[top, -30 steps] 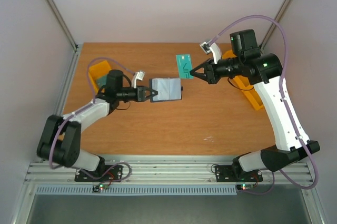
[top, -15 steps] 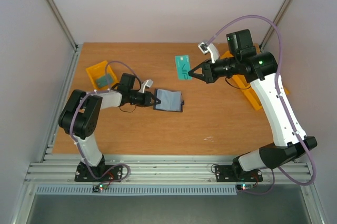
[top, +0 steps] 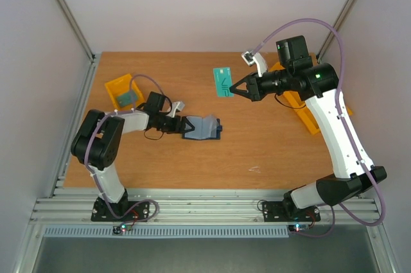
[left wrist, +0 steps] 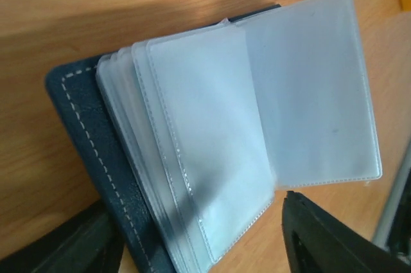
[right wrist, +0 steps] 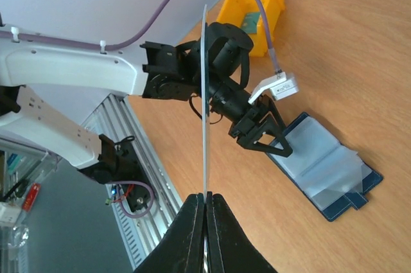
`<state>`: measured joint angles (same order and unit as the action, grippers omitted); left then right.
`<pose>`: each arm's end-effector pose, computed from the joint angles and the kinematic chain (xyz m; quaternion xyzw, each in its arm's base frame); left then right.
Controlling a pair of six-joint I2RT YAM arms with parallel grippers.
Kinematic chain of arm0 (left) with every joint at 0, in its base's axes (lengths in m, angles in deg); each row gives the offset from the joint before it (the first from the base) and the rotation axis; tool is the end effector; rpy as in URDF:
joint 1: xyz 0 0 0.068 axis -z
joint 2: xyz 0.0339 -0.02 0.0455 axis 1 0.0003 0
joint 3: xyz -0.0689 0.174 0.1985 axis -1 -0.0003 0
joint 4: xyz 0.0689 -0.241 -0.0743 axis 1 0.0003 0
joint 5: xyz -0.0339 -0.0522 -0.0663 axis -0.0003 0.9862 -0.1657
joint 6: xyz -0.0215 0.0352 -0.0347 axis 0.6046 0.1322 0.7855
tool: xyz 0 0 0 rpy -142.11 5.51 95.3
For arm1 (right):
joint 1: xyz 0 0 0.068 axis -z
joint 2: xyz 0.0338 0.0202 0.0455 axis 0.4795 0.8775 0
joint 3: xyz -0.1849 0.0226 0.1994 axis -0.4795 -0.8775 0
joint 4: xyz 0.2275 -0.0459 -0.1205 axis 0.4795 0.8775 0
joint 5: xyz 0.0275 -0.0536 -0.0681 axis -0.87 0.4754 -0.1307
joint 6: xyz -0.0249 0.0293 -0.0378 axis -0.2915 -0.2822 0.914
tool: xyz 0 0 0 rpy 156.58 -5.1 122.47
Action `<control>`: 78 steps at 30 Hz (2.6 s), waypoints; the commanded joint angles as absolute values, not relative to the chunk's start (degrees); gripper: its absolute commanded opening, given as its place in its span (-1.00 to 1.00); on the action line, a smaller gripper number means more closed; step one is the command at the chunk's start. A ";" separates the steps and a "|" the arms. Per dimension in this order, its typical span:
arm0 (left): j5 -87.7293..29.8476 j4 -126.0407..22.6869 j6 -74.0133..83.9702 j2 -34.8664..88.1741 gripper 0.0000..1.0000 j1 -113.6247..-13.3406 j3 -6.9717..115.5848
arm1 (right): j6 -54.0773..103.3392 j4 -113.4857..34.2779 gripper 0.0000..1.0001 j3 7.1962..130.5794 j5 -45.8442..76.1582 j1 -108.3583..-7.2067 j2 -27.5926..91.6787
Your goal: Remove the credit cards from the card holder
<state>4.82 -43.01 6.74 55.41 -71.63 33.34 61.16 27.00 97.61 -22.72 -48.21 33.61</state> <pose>0.3067 -0.1269 0.1234 0.1335 0.8957 -0.3998 0.1416 0.2374 0.1113 0.4512 -0.4889 0.7147 0.3257 0.3796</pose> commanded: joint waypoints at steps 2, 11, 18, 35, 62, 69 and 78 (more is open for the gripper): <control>-3.63 -42.01 6.07 48.95 0.52 -71.52 31.18 | 59.46 26.33 -0.98 98.17 -21.65 -47.99 32.95; -3.99 -27.75 -2.42 32.40 0.98 -72.62 35.42 | 58.23 32.29 -0.98 104.85 -15.94 -48.08 37.96; 0.69 -32.07 -32.58 10.37 0.99 -71.86 34.56 | 56.45 36.45 -0.97 111.11 -20.25 -48.58 42.67; 9.74 -92.20 -116.68 7.44 0.74 -69.86 17.56 | 55.29 43.66 -0.98 120.16 -24.75 -59.74 51.33; 5.80 -84.40 -116.75 4.90 -1.00 -68.98 14.49 | 53.76 44.31 -0.41 129.13 -17.98 -62.66 57.74; -18.08 -46.70 -111.52 0.72 -0.99 -68.98 23.29 | 50.60 37.83 0.97 123.53 -4.88 -58.55 52.02; -47.70 -13.70 -80.05 16.25 -0.99 -72.12 42.11 | 48.04 27.84 0.97 111.97 8.24 -52.96 44.05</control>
<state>-33.13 -33.85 -97.84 10.51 -69.64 36.66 49.82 33.80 115.23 -0.84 -54.48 47.45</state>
